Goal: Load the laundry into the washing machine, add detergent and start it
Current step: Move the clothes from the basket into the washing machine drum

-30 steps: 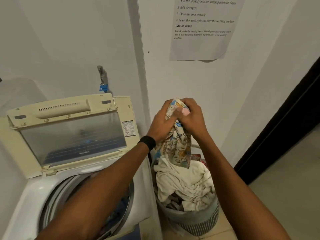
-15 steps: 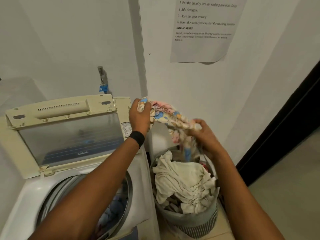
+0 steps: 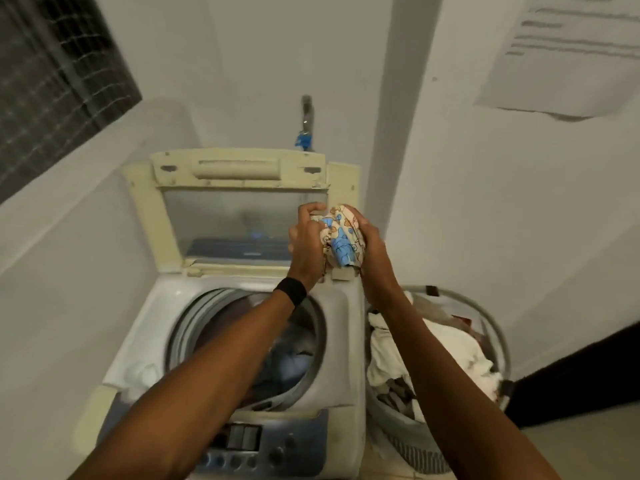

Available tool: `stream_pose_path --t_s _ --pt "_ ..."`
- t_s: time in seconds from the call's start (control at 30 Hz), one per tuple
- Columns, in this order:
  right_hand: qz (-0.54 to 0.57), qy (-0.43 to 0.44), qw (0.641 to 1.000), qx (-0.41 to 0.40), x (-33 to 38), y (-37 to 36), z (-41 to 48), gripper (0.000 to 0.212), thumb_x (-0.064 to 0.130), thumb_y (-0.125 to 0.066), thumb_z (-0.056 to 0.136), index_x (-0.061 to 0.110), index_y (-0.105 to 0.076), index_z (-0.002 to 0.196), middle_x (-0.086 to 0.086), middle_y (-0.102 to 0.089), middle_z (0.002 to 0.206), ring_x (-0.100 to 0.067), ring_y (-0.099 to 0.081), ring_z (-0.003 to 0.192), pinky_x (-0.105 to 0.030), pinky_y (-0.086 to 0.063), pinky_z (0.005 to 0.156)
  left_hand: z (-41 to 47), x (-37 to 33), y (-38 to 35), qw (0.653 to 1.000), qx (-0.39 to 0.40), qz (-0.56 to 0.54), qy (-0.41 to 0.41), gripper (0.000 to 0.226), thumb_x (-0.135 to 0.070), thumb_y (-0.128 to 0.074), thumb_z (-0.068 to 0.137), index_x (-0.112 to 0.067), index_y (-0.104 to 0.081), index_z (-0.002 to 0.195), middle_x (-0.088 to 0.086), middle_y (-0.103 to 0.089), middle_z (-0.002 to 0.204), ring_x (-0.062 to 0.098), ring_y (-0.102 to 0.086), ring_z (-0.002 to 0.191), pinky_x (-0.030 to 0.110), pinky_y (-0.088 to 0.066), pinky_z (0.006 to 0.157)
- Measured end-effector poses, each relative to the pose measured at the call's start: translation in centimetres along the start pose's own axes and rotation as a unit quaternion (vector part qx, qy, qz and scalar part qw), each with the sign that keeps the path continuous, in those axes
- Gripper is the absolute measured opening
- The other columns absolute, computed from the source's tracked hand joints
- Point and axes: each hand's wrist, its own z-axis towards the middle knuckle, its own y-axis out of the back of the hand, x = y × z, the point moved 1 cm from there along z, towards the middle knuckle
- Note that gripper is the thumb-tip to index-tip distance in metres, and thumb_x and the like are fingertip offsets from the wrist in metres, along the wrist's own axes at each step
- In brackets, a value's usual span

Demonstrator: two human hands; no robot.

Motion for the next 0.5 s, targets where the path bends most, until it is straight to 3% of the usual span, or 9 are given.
stream_pose_path --t_s 0.07,0.17,0.27,0.37,0.5 --pt "-0.029 0.014 0.999 0.041 -1.5 -3.3 -0.1 0.042 0.05 -0.04 0.104 0.026 -0.058 0.135 -0.011 -0.067 0.132 -0.016 -0.07 0.112 -0.031 -0.06 0.089 -0.1 2.7 3.8 0.998 -0.041 -0.026 0.04 0.02 -0.051 -0.036 0.083 -0.052 -0.05 0.096 0.02 -0.061 0.119 0.043 -0.059 0.116 0.068 -0.046 0.099" --pt "-0.128 0.085 0.985 0.082 -3.6 -7.0 -0.4 0.047 0.042 -0.041 0.104 0.024 -0.046 0.147 -0.006 -0.056 0.141 -0.014 -0.063 0.122 -0.031 -0.057 0.095 -1.3 4.1 8.8 0.998 -0.038 0.003 0.053 0.005 -0.038 -0.04 0.094 -0.035 -0.044 0.094 0.025 -0.061 0.108 0.04 -0.065 0.101 0.057 -0.056 0.085" --pt "-0.158 0.117 0.978 0.07 -6.6 -9.7 -0.6 0.034 0.019 -0.052 0.104 0.015 -0.045 0.137 -0.004 -0.06 0.128 -0.009 -0.066 0.111 -0.028 -0.057 0.087 -2.1 6.8 13.2 0.996 -0.04 0.046 0.059 0.012 -0.029 -0.051 0.098 -0.031 -0.047 0.087 0.015 -0.057 0.105 0.033 -0.058 0.1 0.045 -0.049 0.085" --pt "-0.219 0.101 0.969 0.048 -9.3 -11.6 -1.1 0.031 0.027 -0.063 0.097 0.026 -0.049 0.125 0.0 -0.061 0.121 -0.011 -0.063 0.108 -0.03 -0.056 0.09 -3.2 10.0 16.4 0.994 -0.015 0.083 0.07 0.011 -0.024 -0.061 0.096 -0.022 -0.054 0.089 0.013 -0.061 0.098 0.031 -0.061 0.092 0.042 -0.052 0.079" --pt "-0.274 0.093 0.957 0.021 -12.2 -13.9 -1.8 0.034 0.024 -0.071 0.094 0.017 -0.057 0.124 -0.001 -0.047 0.126 0.001 -0.049 0.112 0.002 -0.037 0.087 -4.1 13.2 19.0 0.986 0.008 0.135 0.099 0.007 -0.012 -0.062 0.095 -0.008 -0.06 0.09 0.012 -0.067 0.088 0.03 -0.064 0.084 0.045 -0.054 0.078"
